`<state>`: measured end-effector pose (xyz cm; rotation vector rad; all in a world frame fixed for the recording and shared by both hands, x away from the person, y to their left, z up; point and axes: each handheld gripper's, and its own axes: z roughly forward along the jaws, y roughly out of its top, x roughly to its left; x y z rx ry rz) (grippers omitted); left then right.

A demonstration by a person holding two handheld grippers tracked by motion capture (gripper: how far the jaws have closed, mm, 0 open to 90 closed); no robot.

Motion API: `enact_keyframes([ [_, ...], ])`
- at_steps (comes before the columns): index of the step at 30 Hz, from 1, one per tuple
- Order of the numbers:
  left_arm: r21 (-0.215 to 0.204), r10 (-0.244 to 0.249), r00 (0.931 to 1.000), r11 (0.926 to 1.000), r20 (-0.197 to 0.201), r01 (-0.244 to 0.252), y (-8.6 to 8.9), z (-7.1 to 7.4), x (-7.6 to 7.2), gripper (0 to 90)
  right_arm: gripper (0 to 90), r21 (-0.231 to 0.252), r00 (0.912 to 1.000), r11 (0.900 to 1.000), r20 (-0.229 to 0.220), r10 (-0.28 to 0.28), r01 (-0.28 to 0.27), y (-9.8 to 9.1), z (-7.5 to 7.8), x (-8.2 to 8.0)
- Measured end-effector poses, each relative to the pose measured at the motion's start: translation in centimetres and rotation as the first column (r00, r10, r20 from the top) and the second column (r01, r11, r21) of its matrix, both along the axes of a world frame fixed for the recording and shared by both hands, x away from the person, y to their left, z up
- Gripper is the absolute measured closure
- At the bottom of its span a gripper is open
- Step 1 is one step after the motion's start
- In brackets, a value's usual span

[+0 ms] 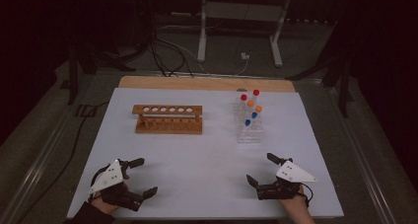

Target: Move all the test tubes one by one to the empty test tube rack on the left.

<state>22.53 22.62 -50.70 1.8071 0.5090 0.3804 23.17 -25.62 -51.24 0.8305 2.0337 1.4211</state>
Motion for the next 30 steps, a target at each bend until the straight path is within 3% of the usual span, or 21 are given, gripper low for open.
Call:
enact_keyframes([
  [5,0.001,0.0,1.0,1.0,0.001,0.0,0.0,0.1,-0.1,0.5,0.0,0.013,0.9995,0.9999,-0.031,0.001,-0.001,0.0,0.4,0.1],
  [13,-0.002,-0.01,0.9999,0.9999,0.008,0.01,0.0,0.2,-0.2,0.5,0.0,-0.043,0.9969,0.9988,-0.075,-0.026,0.023,0.2,0.1,0.5],
  [17,-0.001,-0.013,0.9999,0.9999,0.01,0.013,0.0,0.2,-0.3,0.5,0.0,-0.023,0.9942,0.9996,-0.106,-0.016,0.014,0.1,0.4,0.3],
  [27,-0.002,-0.011,0.9998,0.9999,0.016,0.011,0.0,0.3,-0.3,0.5,0.0,-0.007,0.9939,0.9989,-0.1,-0.046,0.046,-0.1,1.1,0.2],
  [30,0.002,-0.011,0.9998,0.9999,0.018,0.011,0.0,0.2,-0.4,0.5,0.0,-0.019,0.9951,0.9981,-0.079,-0.059,0.058,-0.1,1.6,-0.1],
])
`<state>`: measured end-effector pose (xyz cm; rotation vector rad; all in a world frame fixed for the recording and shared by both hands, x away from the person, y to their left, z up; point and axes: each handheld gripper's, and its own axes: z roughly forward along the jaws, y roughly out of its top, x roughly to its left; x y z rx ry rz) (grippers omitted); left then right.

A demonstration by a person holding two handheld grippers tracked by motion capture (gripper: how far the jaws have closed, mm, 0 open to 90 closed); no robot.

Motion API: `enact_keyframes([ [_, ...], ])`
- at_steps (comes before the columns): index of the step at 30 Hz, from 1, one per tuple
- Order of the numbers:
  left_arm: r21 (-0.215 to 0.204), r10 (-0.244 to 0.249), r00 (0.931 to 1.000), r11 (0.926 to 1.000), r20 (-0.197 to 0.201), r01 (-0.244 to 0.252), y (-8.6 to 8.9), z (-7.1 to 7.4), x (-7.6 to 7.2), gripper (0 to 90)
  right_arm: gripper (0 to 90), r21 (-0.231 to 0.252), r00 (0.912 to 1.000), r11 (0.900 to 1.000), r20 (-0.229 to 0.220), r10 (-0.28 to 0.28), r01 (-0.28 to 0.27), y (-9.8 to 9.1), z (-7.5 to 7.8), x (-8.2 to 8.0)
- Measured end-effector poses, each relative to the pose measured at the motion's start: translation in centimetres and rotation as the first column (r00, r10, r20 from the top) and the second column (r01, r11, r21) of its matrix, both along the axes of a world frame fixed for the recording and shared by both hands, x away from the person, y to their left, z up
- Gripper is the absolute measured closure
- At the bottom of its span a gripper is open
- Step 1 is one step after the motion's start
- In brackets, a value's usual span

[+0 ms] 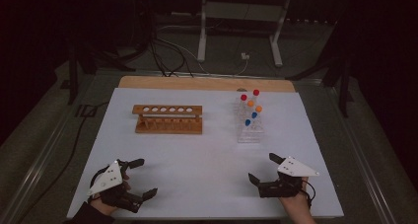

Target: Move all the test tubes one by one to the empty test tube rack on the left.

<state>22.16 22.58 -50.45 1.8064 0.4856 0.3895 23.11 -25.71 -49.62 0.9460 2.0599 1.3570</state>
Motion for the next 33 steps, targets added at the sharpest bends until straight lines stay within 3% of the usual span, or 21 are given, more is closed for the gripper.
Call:
enact_keyframes([
  [5,-0.003,0.001,1.0,1.0,-0.001,-0.001,0.0,0.0,0.1,0.5,0.0,0.04,1.0,0.9992,-0.007,-0.007,0.007,-0.1,1.0,0.2],
  [7,-0.007,0.003,1.0,1.0,0.0,-0.003,0.0,0.0,0.1,0.5,0.0,0.033,0.9999,0.9994,0.0,-0.012,0.012,-0.1,1.2,0.2],
  [11,-0.003,0.003,1.0,1.0,0.005,-0.003,-0.1,-0.1,0.1,0.5,0.0,0.048,0.9984,0.9984,0.045,-0.033,0.031,0.0,3.0,0.5],
  [16,-0.005,0.003,1.0,1.0,0.004,-0.003,-0.1,-0.1,0.0,0.5,0.0,0.091,0.9954,0.9937,0.065,-0.071,0.065,-0.2,4.8,1.5],
  [20,-0.004,0.002,1.0,1.0,0.005,-0.002,-0.1,0.0,0.0,0.5,2.1,0.093,0.9934,0.9927,0.077,-0.085,0.077,0.3,5.7,2.5],
  [29,-0.007,0.001,1.0,1.0,0.004,-0.001,0.0,0.0,-0.1,0.5,7.9,0.1,0.9917,0.9902,0.074,-0.105,0.097,1.2,6.0,5.0],
  [33,-0.01,-0.001,1.0,0.9999,0.004,0.001,0.0,0.0,-0.1,0.5,16.0,0.086,0.9896,0.9882,0.057,-0.132,0.127,1.8,5.8,6.4],
])
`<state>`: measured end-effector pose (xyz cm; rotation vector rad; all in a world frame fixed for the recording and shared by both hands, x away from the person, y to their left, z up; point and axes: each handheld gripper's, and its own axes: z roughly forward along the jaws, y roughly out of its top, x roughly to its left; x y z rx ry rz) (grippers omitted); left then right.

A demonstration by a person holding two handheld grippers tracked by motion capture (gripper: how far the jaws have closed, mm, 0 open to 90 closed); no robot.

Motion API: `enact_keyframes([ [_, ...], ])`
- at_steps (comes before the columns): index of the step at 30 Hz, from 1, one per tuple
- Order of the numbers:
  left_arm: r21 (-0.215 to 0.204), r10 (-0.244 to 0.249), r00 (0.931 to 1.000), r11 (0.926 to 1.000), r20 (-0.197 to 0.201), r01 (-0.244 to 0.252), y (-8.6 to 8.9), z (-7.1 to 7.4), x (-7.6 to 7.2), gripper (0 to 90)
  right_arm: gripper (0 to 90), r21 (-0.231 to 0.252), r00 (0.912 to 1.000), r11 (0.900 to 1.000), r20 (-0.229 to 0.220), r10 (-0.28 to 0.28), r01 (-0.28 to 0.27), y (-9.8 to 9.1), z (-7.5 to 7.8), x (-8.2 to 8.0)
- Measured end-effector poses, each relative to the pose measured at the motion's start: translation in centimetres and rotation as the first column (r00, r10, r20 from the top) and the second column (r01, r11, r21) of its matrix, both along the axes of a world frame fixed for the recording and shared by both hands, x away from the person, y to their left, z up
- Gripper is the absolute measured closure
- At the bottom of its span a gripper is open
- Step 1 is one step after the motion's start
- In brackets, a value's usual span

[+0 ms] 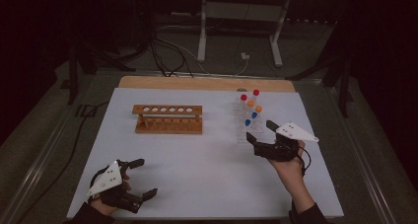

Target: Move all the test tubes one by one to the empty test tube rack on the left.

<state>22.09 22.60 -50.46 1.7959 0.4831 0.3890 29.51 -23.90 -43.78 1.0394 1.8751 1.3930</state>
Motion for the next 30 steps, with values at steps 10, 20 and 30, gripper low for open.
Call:
enact_keyframes([
  [10,0.0,-0.002,1.0,1.0,-0.001,0.002,0.0,0.0,0.0,0.5,29.3,-0.062,0.9946,0.9975,-0.096,-0.039,0.033,0.9,-1.0,2.2],
  [20,0.0,-0.004,1.0,1.0,-0.002,0.004,0.0,0.0,0.0,0.5,52.0,-0.097,0.9791,0.9926,-0.182,-0.09,0.074,1.2,-2.1,4.0],
  [30,-0.001,-0.004,1.0,1.0,-0.003,0.004,0.1,0.0,0.0,0.5,68.9,-0.122,0.9663,0.9897,-0.236,-0.102,0.074,1.7,-2.8,5.5],
])
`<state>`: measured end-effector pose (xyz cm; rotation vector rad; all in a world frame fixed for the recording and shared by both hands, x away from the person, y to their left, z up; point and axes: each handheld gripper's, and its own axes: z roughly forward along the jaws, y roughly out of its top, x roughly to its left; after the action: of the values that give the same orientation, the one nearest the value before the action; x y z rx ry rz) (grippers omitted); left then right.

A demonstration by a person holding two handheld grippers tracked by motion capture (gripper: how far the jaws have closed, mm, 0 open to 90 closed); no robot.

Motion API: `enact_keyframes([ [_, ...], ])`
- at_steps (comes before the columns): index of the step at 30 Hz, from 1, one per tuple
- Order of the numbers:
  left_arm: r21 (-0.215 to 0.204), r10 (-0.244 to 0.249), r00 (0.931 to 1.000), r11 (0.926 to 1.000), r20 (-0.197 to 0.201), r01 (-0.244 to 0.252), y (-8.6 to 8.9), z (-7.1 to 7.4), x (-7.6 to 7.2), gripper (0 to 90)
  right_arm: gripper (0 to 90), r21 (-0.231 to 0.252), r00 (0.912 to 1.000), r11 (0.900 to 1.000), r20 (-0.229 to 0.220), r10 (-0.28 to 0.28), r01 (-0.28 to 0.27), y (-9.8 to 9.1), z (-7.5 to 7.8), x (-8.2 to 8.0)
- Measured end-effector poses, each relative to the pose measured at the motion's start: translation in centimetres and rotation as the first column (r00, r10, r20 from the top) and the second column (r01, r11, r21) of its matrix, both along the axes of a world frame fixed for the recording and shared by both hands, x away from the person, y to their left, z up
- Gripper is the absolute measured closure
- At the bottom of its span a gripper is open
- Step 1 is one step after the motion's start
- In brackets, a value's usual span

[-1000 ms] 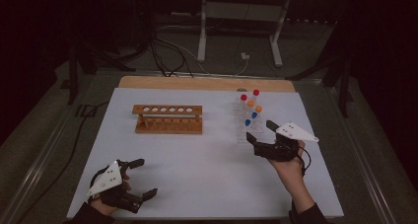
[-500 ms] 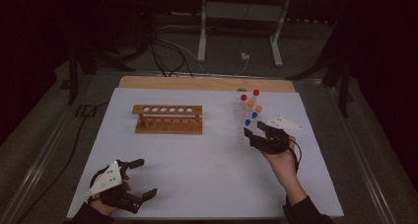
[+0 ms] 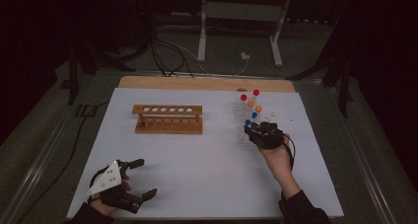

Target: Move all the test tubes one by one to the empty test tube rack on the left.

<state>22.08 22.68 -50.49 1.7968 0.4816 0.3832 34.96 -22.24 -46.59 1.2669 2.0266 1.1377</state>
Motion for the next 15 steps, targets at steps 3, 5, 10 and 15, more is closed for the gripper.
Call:
enact_keyframes([
  [3,-0.002,0.0,1.0,1.0,-0.001,0.0,0.0,0.0,0.0,0.5,69.6,-0.004,1.0,1.0,-0.009,-0.001,0.001,0.1,-0.2,0.2],
  [5,-0.001,0.0,1.0,1.0,-0.003,0.0,0.0,0.0,0.0,0.5,70.8,-0.006,0.9999,1.0,-0.013,-0.001,0.001,0.1,-0.3,0.4],
  [10,0.005,-0.002,1.0,1.0,-0.001,0.002,0.0,0.0,0.0,0.5,75.2,-0.015,0.9998,0.9999,-0.018,-0.006,0.005,0.4,-0.8,1.0],
  [15,0.006,-0.002,1.0,1.0,-0.002,0.002,0.0,0.0,0.1,0.5,76.1,-0.021,0.9998,0.9997,-0.016,-0.009,0.009,0.6,-0.8,1.1],
])
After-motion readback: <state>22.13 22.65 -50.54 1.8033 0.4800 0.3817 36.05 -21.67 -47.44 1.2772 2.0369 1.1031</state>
